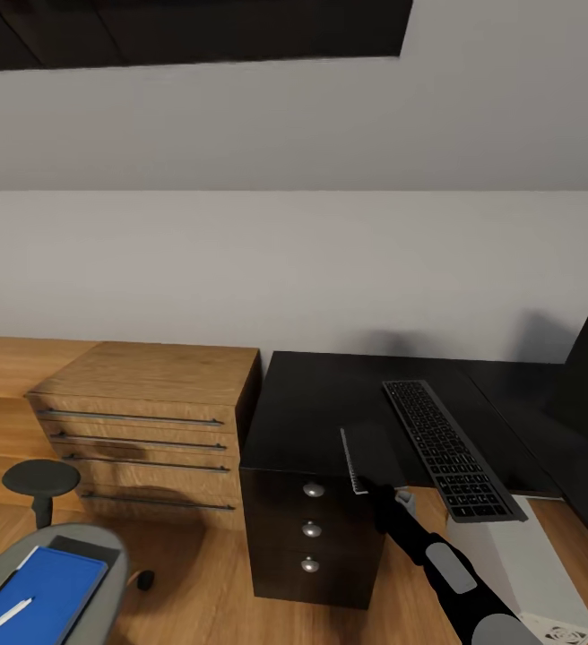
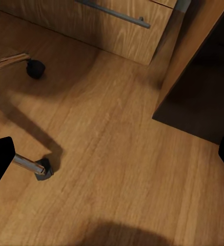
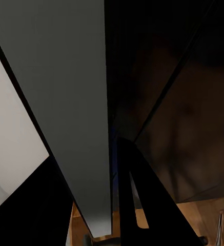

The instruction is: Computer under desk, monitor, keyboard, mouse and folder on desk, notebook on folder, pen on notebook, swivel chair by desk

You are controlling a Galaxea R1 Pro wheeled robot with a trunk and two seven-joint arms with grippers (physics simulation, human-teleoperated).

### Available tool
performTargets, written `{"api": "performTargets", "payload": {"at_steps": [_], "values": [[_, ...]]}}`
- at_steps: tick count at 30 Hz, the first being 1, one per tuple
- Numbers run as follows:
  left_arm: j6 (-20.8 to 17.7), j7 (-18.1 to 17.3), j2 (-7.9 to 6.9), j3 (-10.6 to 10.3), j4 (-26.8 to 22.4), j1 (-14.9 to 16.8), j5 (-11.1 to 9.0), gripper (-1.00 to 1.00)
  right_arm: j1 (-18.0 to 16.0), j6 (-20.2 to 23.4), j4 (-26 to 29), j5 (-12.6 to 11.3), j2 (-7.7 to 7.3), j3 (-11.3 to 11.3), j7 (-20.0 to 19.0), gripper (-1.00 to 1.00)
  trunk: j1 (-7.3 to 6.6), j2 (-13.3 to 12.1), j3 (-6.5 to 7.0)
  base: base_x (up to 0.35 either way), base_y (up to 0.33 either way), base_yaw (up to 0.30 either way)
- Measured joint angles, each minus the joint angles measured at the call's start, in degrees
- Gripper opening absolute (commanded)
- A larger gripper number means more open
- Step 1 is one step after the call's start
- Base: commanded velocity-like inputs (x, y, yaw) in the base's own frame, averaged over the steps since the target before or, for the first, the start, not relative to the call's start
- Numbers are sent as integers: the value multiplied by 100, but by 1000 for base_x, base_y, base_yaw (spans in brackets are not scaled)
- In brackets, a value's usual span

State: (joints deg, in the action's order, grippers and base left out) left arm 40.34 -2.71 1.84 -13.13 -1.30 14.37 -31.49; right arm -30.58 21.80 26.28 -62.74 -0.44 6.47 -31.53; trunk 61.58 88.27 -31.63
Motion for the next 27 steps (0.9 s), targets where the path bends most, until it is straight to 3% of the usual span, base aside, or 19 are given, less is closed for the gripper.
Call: {"api": "performTargets", "payload": {"at_steps": [27], "values": [[0,7,0,1,0,0,-2,100,-1,-7,-3,-7,0,23,3,-100,0,0,0,-35,0,0]]}}
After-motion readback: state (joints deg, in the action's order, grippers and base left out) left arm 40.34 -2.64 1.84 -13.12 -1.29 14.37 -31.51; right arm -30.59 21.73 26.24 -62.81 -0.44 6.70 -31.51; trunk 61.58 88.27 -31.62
